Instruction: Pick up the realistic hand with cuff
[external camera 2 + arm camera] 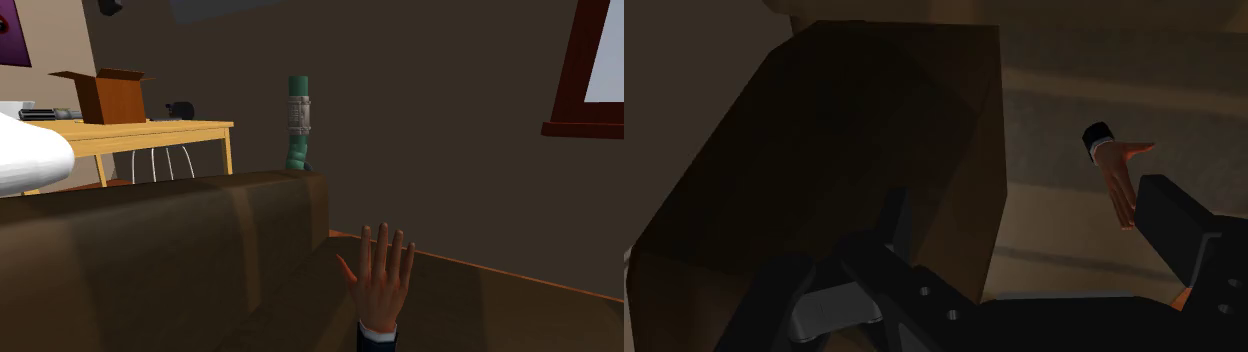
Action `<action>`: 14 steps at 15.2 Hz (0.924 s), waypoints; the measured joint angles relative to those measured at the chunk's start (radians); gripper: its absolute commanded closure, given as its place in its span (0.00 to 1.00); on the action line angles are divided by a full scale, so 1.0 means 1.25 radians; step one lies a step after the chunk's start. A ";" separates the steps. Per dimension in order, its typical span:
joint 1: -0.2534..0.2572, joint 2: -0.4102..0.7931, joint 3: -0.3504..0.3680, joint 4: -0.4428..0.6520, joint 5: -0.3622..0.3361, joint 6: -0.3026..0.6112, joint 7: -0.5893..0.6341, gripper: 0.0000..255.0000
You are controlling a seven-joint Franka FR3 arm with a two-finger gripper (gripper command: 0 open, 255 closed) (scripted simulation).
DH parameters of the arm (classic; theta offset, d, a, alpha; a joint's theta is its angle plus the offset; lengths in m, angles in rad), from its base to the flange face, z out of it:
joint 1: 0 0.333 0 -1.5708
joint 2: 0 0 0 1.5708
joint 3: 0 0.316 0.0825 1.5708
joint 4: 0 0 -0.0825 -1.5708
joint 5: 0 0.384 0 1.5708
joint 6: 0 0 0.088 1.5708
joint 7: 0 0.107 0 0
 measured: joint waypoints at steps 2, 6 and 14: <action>-0.001 0.003 0.008 -0.009 0.002 0.010 0.012 0.00; -0.011 0.049 0.069 -0.037 0.015 0.071 0.103 0.00; -0.045 0.194 0.209 -0.054 0.022 0.198 0.318 0.00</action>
